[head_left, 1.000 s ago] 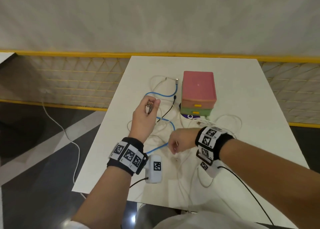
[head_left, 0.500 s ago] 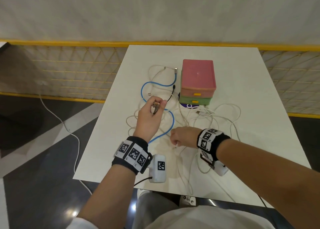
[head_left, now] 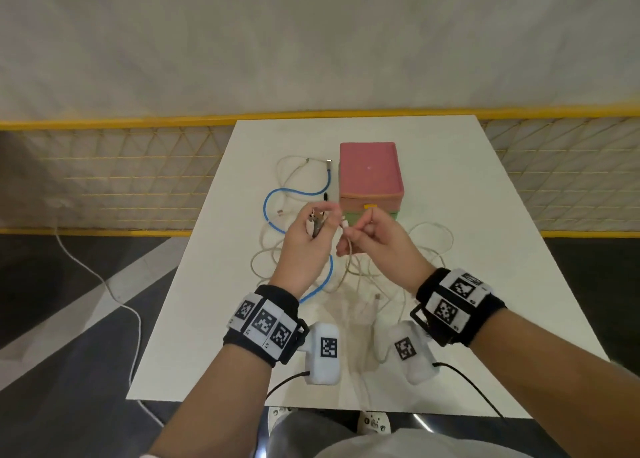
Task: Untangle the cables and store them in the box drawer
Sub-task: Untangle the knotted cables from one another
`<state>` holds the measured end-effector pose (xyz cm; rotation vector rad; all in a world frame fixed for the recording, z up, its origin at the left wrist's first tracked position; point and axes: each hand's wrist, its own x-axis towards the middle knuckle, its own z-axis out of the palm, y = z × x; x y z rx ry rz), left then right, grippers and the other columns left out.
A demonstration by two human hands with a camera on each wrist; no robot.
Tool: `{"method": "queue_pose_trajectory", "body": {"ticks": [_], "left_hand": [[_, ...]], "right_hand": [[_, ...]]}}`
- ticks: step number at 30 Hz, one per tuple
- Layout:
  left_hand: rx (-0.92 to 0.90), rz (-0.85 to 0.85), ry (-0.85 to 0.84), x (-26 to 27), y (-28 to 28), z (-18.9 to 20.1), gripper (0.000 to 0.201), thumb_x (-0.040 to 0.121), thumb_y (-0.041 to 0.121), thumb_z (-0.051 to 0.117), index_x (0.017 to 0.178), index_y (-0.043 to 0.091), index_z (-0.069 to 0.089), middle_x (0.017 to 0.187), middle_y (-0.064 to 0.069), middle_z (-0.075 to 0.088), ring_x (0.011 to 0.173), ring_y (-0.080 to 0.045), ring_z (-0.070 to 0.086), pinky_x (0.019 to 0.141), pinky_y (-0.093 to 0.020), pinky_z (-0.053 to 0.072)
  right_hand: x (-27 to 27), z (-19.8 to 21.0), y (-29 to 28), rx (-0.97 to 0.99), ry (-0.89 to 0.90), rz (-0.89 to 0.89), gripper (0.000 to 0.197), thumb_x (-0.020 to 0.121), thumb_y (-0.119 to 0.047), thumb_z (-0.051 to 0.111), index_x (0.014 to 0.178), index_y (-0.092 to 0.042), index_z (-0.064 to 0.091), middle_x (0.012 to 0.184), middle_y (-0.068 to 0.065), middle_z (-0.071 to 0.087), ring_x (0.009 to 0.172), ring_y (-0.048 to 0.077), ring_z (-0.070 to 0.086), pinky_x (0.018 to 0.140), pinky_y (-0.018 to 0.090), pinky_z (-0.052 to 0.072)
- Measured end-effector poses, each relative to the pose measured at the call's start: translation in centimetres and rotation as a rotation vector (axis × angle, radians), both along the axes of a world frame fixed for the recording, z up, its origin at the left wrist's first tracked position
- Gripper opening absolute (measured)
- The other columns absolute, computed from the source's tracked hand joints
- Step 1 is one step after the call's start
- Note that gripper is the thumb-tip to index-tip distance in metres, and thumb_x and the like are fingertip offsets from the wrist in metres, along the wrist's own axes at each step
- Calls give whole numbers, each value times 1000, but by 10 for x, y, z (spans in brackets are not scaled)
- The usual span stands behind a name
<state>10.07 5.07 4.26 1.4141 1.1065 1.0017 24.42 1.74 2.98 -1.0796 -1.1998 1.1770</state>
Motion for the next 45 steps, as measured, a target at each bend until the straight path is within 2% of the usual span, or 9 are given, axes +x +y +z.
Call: {"method": "queue_pose_trajectory", "body": {"ticks": [5, 17, 20, 29, 32, 37, 39, 42, 45], "left_hand": [[-10, -81, -51, 18, -4, 12, 16, 95, 21, 61, 83, 12, 56, 43, 13, 49, 38, 0, 42, 43, -12, 34], [24, 92, -234, 14, 23, 49, 35, 99, 32, 53, 71, 13, 47, 47, 8, 46, 46, -10, 46, 57, -24, 51], [-27, 113, -478, -7, 40, 70, 31, 95, 25, 60, 69, 22, 42, 45, 10, 30, 39, -8, 24, 36, -19, 27], [85, -201, 330, 21, 13, 39, 14, 94, 29, 61, 103, 19, 65, 58, 14, 47, 46, 2, 46, 45, -7, 34], [-34, -53, 186, 23, 20, 41, 16, 94, 38, 58, 89, 23, 57, 56, 6, 48, 43, -11, 41, 41, -18, 36], [-24, 399, -38, -15, 62, 53, 25, 94, 37, 59, 80, 17, 59, 60, 1, 47, 42, -10, 39, 45, -24, 34], [47, 335, 31, -15, 60, 52, 9, 93, 31, 60, 97, 24, 64, 77, -1, 54, 53, -11, 48, 52, -28, 43], [226, 76, 183, 8, 37, 42, 56, 94, 26, 62, 141, 45, 38, 103, 28, 55, 76, 3, 58, 72, -16, 50], [274, -224, 303, 36, 19, 26, 44, 94, 34, 60, 135, 44, 46, 108, 17, 67, 75, -9, 61, 73, -27, 53]], "right_hand": [[10, 5, -8, -29, 123, -37, 4, 96, -4, 47, 97, -7, 48, 74, 9, 69, 70, 20, 68, 72, 29, 57], [21, -12, -9, -67, -470, 158, 25, 101, -15, 39, 82, -21, 55, 78, 4, 51, 66, 8, 46, 66, 20, 47], [43, -26, -5, -99, -615, 120, 26, 100, -15, 39, 81, -24, 54, 81, 1, 53, 70, 6, 47, 71, 33, 53], [42, 23, 23, 162, -548, -99, 18, 100, -12, 41, 90, -12, 57, 70, -13, 53, 63, 2, 47, 62, 17, 38], [47, 29, 23, 176, -562, -77, 20, 100, -15, 41, 91, -9, 58, 75, 3, 58, 68, 11, 49, 66, 21, 40], [80, -1, 8, 3, -662, -56, 26, 100, -20, 41, 81, -21, 58, 62, -5, 41, 55, 6, 35, 56, 21, 32], [81, -7, 7, -25, -680, -71, 25, 100, -21, 41, 80, -22, 57, 62, -6, 41, 56, 8, 34, 56, 21, 30], [70, 1, 14, 2, -663, -97, 24, 99, -18, 43, 80, -19, 58, 54, -12, 45, 50, 5, 38, 53, 15, 31], [59, 13, 19, 88, -651, -29, 22, 99, -16, 44, 87, -15, 62, 75, 6, 63, 68, 15, 55, 68, 29, 44]]}}
